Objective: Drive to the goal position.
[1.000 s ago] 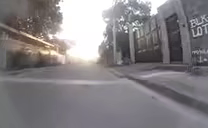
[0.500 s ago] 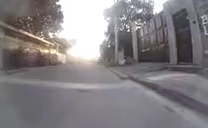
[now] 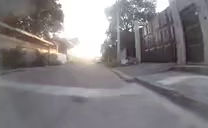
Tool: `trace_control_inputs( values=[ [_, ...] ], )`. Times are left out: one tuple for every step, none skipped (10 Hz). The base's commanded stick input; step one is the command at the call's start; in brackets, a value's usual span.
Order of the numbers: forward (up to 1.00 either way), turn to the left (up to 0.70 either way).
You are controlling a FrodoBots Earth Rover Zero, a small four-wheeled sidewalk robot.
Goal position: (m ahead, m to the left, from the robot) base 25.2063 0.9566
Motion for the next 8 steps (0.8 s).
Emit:
trace_control_inputs(
  values=[
    [1.00, 0.01],
    [1.00, 0.01],
    [1.00, 0.01],
    [1.00, 0.32],
    [1.00, 0.41],
    [1.00, 0.07],
    [1.00, 0.01],
    [1.00, 0.01]
  ],
)
